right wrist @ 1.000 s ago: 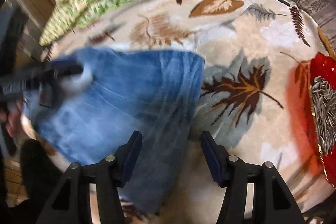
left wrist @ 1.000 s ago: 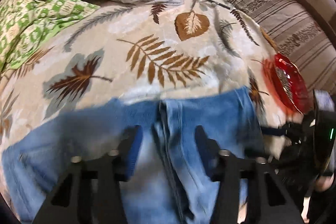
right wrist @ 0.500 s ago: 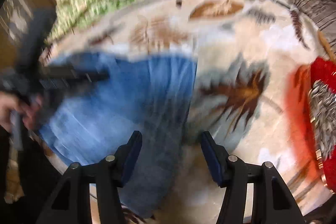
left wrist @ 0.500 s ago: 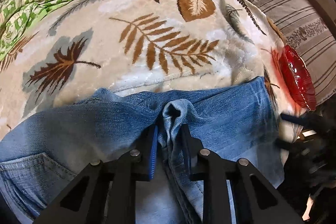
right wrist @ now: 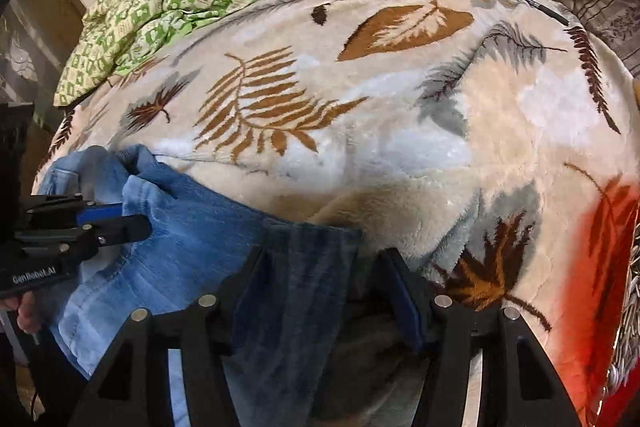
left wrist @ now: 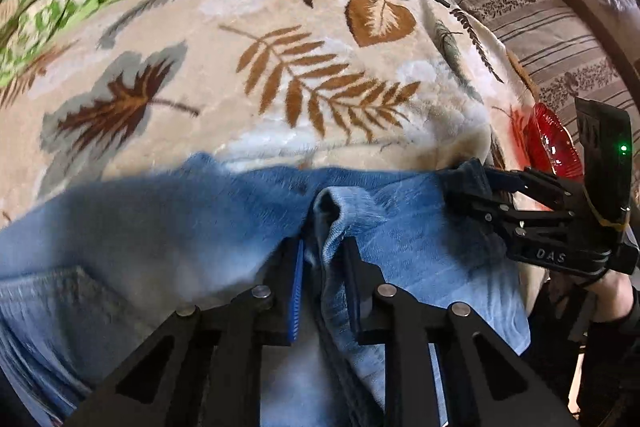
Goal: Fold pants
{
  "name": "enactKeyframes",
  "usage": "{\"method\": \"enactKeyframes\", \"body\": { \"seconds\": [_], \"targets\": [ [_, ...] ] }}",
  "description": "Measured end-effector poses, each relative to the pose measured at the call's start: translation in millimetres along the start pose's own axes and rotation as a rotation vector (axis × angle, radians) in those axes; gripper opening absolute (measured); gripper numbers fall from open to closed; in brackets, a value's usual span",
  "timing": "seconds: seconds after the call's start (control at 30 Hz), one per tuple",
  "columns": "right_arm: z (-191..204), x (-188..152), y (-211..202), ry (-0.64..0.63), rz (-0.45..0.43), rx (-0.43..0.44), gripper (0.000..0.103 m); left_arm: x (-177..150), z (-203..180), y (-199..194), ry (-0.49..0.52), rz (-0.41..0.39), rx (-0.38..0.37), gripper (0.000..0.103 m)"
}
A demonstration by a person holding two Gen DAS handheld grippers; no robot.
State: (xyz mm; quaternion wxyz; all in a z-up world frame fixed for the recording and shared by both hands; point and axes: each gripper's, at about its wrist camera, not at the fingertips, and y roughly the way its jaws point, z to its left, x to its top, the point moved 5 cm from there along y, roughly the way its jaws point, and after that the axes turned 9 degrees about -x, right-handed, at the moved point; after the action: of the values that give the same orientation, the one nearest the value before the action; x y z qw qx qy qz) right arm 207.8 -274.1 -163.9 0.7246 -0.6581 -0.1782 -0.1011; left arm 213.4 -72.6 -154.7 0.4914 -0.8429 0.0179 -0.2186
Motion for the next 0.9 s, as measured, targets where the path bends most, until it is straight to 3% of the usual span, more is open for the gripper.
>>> {"method": "enactKeyframes", "body": {
  "seconds": [0.2, 0.27, 0.33, 0.4, 0.57, 0.73, 0.77, 0.8, 0.9],
  "targets": [
    [5, 1, 1, -0.022, 0.001, -0.022, 0.063, 4, 3, -1, -0.02, -0.004, -0.023, 0.026],
    [1, 3, -4, -0.009, -0.001, -0.012, 0.063, 2, 0, -12, -0.047, -0.01, -0.015, 0.038],
    [-3, 0, -21, 0.017, 0.002, -0.013, 0.065, -4, -8, -32, -0.039, -0.035, 0.006, 0.063],
    [-2, -7, -39, 0.008, -0.019, -0.011, 0.065, -16, -23, -45, 0.031, -0.026, 0.041, 0.066],
    [8, -53, -63, -0.026, 0.036, -0.009, 0.065, -45, -43, -47, 0.082, 0.046, 0.076, 0.067],
    [18, -90, -52, -0.035, 0.105, -0.011, 0.065, -68, -44, -27, 0.089, 0.1, 0.104, 0.065],
    [19, -91, -51, -0.046, 0.095, -0.028, 0.065, -71, -44, -24, 0.102, 0.101, 0.107, 0.059],
    [20, -91, -51, -0.055, 0.093, -0.037, 0.065, -75, -45, -22, 0.122, 0.104, 0.108, 0.038],
    [24, -92, -48, -0.085, 0.08, -0.061, 0.065, -84, -46, -20, 0.176, 0.104, 0.109, 0.031]
  ]
}}
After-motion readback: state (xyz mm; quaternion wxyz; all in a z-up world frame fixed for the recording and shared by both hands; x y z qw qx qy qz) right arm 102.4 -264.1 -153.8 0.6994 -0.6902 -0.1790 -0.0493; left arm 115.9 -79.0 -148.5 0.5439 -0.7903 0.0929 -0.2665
